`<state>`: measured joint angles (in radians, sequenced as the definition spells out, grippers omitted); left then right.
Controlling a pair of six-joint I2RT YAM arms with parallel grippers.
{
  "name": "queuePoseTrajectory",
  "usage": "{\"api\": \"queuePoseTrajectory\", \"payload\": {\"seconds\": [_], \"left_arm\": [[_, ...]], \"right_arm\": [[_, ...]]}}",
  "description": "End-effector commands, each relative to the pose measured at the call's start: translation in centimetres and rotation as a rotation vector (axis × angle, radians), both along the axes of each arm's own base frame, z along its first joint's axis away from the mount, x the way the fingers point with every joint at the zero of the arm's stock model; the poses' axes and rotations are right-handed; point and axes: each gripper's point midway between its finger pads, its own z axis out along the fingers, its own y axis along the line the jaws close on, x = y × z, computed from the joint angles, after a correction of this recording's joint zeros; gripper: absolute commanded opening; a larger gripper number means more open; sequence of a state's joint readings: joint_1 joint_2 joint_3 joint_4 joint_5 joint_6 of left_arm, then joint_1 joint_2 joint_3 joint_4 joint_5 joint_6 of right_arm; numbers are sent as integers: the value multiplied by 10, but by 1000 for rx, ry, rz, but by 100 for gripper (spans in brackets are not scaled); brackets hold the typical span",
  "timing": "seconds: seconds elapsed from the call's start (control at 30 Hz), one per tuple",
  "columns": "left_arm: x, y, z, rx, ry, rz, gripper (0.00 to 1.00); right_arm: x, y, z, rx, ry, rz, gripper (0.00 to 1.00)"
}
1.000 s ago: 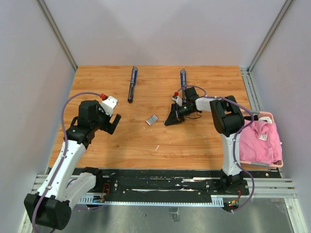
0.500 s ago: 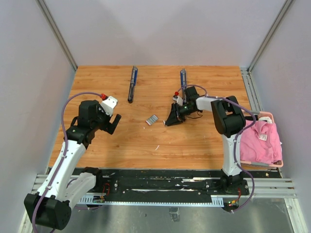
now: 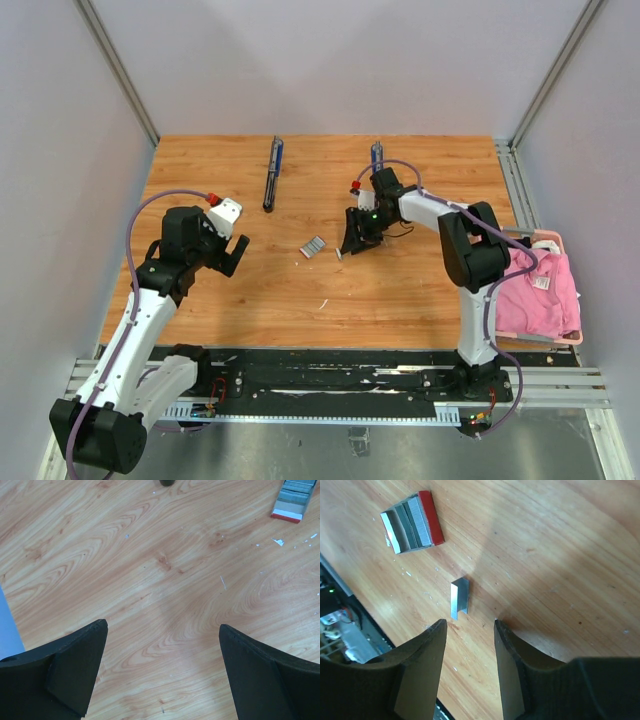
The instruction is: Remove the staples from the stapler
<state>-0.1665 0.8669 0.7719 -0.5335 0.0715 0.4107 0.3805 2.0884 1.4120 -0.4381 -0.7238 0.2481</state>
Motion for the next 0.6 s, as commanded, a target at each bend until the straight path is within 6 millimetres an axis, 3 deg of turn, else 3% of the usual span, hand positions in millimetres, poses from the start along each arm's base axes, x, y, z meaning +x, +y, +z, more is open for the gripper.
{"api": "queuePoseTrajectory", "payload": {"seconds": [0.0,0.3,0.57], "left_arm": [[2,1,3,1,-24,1,98],[2,1,5,-1,-28,1,98],[2,1,4,0,-28,-2,98]], "right_arm": [[-8,-7,-15,-188,-75,65,45],[-14,3,-21,-297,-128,122,44],[-16,0,-26,-337,-133,130,33]]}}
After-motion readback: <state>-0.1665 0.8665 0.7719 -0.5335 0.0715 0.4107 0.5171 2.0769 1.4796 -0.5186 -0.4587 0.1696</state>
